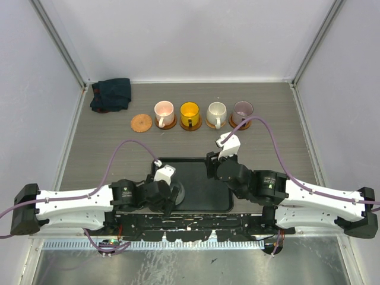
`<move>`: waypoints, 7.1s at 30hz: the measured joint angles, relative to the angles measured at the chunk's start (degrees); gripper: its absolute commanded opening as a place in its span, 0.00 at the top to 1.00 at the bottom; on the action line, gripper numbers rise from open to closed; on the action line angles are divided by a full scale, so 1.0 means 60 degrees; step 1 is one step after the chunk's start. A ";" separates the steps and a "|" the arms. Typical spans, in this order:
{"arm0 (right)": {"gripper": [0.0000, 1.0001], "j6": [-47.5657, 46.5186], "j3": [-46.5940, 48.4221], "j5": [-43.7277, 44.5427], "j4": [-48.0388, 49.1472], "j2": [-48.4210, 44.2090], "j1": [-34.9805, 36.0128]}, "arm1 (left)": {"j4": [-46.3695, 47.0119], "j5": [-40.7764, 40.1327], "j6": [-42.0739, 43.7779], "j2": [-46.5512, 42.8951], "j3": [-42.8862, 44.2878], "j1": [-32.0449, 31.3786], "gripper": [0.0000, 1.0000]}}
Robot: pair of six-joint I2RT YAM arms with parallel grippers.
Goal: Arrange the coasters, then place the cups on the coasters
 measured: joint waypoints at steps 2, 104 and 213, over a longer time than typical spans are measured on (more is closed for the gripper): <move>0.44 0.0000 -0.0080 0.0000 0.0062 0.0000 0.0000 | 0.0095 -0.0076 -0.0036 0.0069 -0.0055 0.0000 0.23; 0.45 0.0208 -0.2240 0.0922 0.1286 -0.0481 -0.1253 | 0.0226 -0.2226 0.1934 -0.0463 0.0178 0.2539 1.00; 0.49 -0.0812 -0.2863 -0.2149 0.3410 0.1217 -0.4248 | 0.6601 0.0415 0.5315 0.6859 0.3107 1.0225 1.00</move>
